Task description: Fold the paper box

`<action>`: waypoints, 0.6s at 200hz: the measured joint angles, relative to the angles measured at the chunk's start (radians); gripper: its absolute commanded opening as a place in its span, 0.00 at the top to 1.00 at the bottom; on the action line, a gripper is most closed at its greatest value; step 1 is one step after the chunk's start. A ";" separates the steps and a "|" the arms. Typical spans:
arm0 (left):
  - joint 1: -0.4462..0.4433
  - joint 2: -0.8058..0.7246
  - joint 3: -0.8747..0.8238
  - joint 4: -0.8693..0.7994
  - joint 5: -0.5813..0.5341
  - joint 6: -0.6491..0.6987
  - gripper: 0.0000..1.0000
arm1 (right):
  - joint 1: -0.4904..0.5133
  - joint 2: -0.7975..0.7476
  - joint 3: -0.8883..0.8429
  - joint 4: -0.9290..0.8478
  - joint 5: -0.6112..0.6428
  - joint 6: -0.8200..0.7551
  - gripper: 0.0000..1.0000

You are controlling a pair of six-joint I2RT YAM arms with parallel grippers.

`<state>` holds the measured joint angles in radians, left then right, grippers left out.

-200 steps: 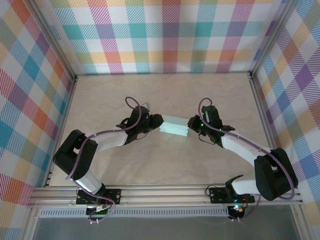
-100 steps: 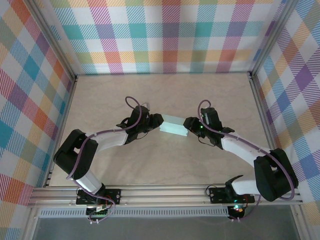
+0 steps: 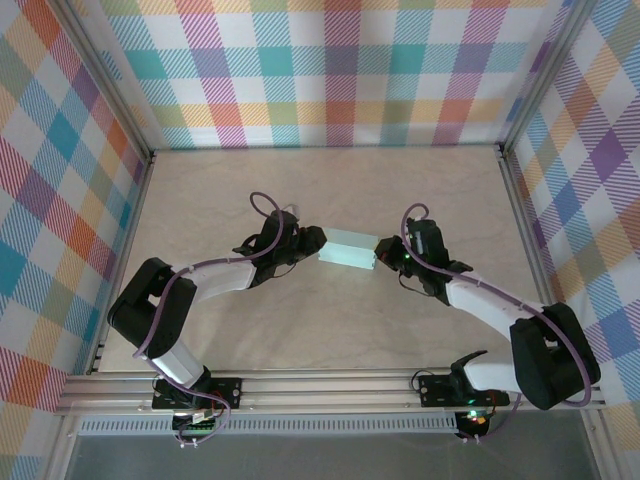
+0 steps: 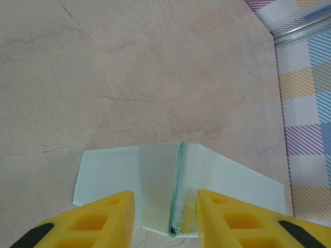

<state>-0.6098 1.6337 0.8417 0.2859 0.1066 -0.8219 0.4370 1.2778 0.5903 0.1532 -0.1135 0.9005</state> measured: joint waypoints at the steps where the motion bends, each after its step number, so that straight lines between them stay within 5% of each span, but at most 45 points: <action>1: 0.000 0.000 0.000 0.000 0.000 0.000 0.65 | 0.000 -0.001 -0.001 0.002 0.000 0.002 0.68; 42: 0.000 0.000 0.001 0.000 -0.003 0.000 0.65 | 0.001 -0.024 -0.020 0.014 -0.004 -0.002 0.68; 85: 0.000 0.001 0.001 0.000 -0.002 0.000 0.66 | 0.001 -0.019 -0.021 0.023 0.000 0.009 0.85; 97: 0.000 0.001 0.002 0.000 -0.003 0.000 0.66 | 0.001 -0.003 -0.021 0.028 -0.001 0.006 1.00; 120: 0.000 0.003 0.005 -0.001 -0.003 0.000 0.67 | -0.005 0.003 -0.016 0.034 0.000 0.000 1.00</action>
<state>-0.6098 1.6363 0.8467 0.2848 0.1032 -0.8219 0.4320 1.2812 0.5743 0.1871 -0.1139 0.9009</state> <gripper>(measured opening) 0.339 0.043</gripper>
